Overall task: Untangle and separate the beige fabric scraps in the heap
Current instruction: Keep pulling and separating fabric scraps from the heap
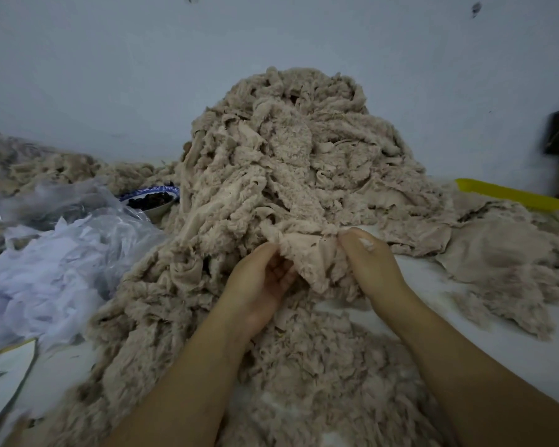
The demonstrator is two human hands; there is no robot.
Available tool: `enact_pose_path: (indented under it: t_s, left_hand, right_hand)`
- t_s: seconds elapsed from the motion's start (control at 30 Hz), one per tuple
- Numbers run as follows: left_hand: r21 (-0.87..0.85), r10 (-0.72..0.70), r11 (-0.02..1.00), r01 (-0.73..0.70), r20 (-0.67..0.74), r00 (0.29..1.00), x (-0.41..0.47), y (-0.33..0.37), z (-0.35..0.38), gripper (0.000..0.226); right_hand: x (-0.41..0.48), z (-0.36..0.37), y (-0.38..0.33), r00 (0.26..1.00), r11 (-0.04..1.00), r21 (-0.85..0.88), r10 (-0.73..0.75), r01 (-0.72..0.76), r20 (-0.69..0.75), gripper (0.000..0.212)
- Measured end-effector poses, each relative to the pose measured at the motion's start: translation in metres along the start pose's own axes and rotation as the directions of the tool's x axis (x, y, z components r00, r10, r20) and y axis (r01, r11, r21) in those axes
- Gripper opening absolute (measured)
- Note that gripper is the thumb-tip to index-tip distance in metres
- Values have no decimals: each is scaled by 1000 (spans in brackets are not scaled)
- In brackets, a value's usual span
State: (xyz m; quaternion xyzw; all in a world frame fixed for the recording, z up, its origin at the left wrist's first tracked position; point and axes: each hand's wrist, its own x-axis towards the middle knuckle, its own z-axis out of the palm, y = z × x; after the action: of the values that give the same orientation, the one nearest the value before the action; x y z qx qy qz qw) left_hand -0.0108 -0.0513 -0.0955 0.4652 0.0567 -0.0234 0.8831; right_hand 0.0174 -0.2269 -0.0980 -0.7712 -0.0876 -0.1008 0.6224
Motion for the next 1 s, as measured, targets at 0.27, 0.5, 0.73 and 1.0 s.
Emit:
enact_pose_path:
  t_s: [0.27,0.5,0.73,1.0]
  left_hand:
    - [16,-188,982,188,169,968,-13,5,9,70]
    - [164,-120,981,102,107,987,-10,-6,11,39]
    - [75,-97,993,92,67,993,-10,-6,13,41]
    - [73,-162,986,151,167,973,-14,-2,16,44]
  right_hand:
    - [-5,12,-1,988,990,-35,-137,140,69,46]
    - [2,7,2,999,999,-31,-36,36,3,40]
    - [0,6,1,981,995,71,56,-71,186,65]
    - [-3,13,0,957,999,-46,-9,23,291,39]
